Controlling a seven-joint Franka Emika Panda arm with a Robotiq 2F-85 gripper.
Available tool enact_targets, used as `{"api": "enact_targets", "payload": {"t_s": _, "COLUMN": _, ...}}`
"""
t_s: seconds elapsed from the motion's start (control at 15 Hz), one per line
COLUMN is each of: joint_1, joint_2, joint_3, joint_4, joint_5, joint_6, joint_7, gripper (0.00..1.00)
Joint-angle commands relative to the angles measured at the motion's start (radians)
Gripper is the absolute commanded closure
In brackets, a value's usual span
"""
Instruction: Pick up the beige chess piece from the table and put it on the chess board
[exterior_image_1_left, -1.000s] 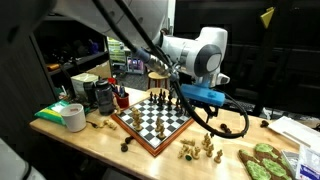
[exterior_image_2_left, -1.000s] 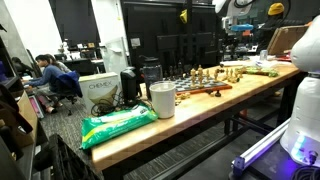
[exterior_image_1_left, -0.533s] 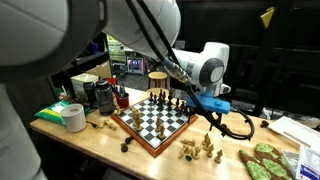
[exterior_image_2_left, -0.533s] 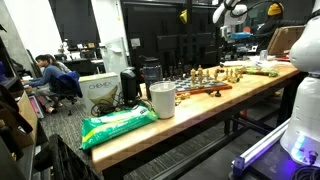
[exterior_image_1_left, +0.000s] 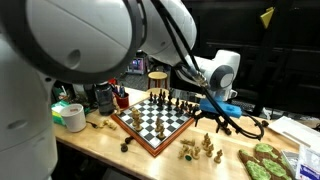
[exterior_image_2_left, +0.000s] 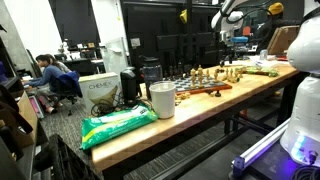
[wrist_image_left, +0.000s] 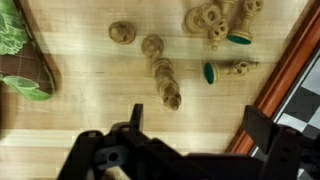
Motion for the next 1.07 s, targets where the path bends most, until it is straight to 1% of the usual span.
{"api": "enact_targets", "payload": {"t_s": 0.0, "joint_1": -0.067, "joint_2": 0.047, "joint_3": 0.027, "joint_4": 0.078, "joint_5": 0.096, "joint_6": -0.082, "joint_7": -0.122, "gripper": 0.00}}
{"api": "enact_targets", "payload": {"t_s": 0.33, "joint_1": -0.106, "joint_2": 0.079, "joint_3": 0.028, "joint_4": 0.127, "joint_5": 0.118, "joint_6": -0.145, "joint_7": -0.159, "gripper": 0.00}}
{"api": "enact_targets", "payload": {"t_s": 0.53, "joint_1": -0.120, "joint_2": 0.092, "joint_3": 0.032, "joint_4": 0.134, "joint_5": 0.138, "joint_6": -0.154, "joint_7": -0.179, "gripper": 0.00}}
{"api": "enact_targets", "payload": {"t_s": 0.67, "joint_1": -0.125, "joint_2": 0.098, "joint_3": 0.035, "joint_4": 0.131, "joint_5": 0.147, "joint_6": -0.146, "joint_7": -0.185, "gripper": 0.00}}
{"api": "enact_targets", "payload": {"t_s": 0.87, "joint_1": -0.122, "joint_2": 0.060, "joint_3": 0.033, "joint_4": 0.069, "joint_5": 0.160, "joint_6": -0.048, "joint_7": -0.150, "gripper": 0.00}}
{"api": "enact_targets", "payload": {"t_s": 0.93, "joint_1": -0.117, "joint_2": 0.096, "joint_3": 0.033, "joint_4": 0.112, "joint_5": 0.133, "joint_6": -0.096, "joint_7": -0.143, "gripper": 0.00}}
{"api": "enact_targets", "payload": {"t_s": 1.0, "joint_1": -0.118, "joint_2": 0.095, "joint_3": 0.033, "joint_4": 0.108, "joint_5": 0.139, "joint_6": -0.079, "joint_7": -0.141, "gripper": 0.00}}
